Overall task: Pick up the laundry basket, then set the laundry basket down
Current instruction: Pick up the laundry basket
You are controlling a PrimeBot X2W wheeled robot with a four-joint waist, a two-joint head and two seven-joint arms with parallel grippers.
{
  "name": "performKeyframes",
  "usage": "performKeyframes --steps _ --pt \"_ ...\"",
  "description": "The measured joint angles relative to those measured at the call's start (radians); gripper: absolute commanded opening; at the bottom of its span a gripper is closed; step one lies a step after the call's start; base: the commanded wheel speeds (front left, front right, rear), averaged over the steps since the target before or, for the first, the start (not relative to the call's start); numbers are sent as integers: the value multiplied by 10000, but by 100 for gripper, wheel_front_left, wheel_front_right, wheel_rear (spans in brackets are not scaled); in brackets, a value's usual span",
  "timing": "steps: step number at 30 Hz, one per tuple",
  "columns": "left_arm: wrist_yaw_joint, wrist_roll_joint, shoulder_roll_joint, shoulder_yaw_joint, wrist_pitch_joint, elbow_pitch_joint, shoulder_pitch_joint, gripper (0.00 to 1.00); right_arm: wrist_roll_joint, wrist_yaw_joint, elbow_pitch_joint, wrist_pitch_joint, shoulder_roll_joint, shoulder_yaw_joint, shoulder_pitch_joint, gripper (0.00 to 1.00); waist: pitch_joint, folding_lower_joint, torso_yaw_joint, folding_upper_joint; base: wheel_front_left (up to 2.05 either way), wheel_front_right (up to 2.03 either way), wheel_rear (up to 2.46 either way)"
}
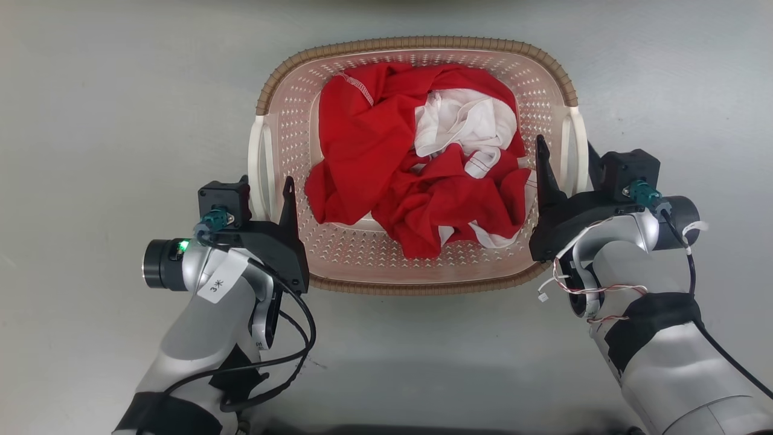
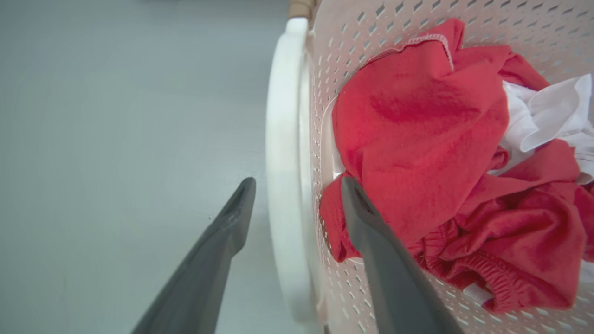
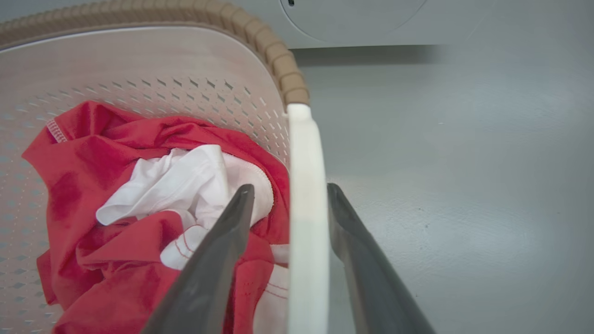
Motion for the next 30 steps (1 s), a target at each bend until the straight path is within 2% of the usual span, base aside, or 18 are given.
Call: performKeyframes --steps 1,2,3,4,5,17,30 --pt "0 -36 2 -82 69 10 -19 49 59 -38 29 2 0 52 -15 69 3 0 1 0 0 0 0" --pt "0 -81 0 -146 81 19 -41 39 121 -40 73 4 0 111 -21 49 5 0 2 0 0 0 0" --pt "0 -127 -2 -203 84 21 -76 29 215 -42 142 17 0 169 -33 41 7 0 1 0 0 0 0" --pt "-2 -165 -2 -278 125 19 -118 10 326 -58 217 46 0 232 -63 27 7 0 0 0 0 0 0" --pt "10 -192 4 -347 153 21 -146 0 391 -117 268 104 -4 263 -103 0 7 0 -2 0 0 0 0" --pt "-75 -642 65 -922 167 272 -153 0 1187 -230 700 203 -69 784 -148 0 -239 1 -19 0 0 0 0" --pt "-84 -1126 63 -1377 167 679 -83 0 1931 -316 1012 222 -73 1457 35 0 -1080 1 -76 0 0 0 0"
